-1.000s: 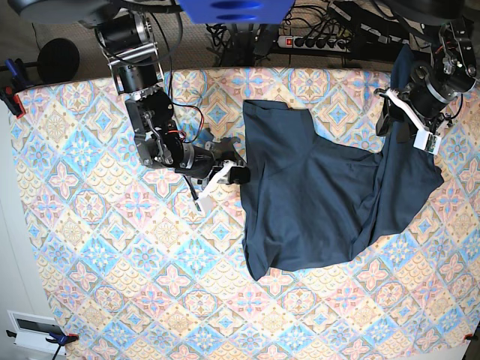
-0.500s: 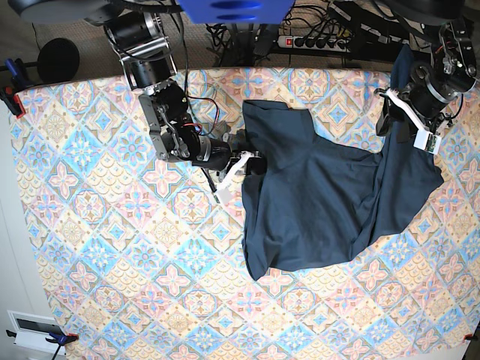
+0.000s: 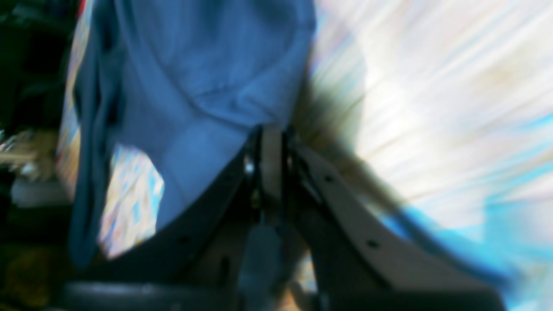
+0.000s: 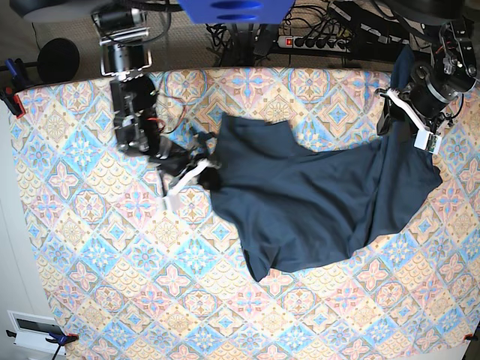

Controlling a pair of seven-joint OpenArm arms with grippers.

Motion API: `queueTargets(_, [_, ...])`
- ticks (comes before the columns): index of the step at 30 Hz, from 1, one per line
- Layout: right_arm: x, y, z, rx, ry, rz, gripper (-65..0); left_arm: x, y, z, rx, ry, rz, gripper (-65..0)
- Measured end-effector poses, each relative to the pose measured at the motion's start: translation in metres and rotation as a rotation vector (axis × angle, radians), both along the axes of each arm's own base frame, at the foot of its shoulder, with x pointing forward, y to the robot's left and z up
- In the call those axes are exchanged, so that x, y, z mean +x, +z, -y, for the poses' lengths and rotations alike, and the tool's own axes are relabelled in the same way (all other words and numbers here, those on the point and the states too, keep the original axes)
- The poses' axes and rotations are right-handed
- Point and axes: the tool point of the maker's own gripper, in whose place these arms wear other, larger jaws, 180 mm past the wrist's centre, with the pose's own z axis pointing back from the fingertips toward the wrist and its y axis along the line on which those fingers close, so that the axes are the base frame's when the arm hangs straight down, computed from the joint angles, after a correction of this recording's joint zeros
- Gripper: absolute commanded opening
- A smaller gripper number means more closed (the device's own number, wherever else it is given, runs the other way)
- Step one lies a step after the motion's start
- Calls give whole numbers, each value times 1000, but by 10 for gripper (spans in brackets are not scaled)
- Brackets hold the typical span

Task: Layout the t-shirt on the table in an organized manner, then fold the t-shirt properly
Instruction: 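Drag the shoulder edge with the right gripper away from the left gripper, then lift the shirt with both grippers and pull it across the table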

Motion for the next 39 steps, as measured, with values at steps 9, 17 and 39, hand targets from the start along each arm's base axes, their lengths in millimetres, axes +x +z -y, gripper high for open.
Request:
queueTargets(9, [15,2,72,-44,-160,10,-650,-15,-10,-1,15,-18,-56,-369])
queueTargets(17, [23,1,124,-99,-251,2,-650,-35,-27,18,52,-174,-165,-369])
queueTargets(39, [43,19,138,-117,-257,49,-650,-70,-98,-16,-62,56,-302,-367])
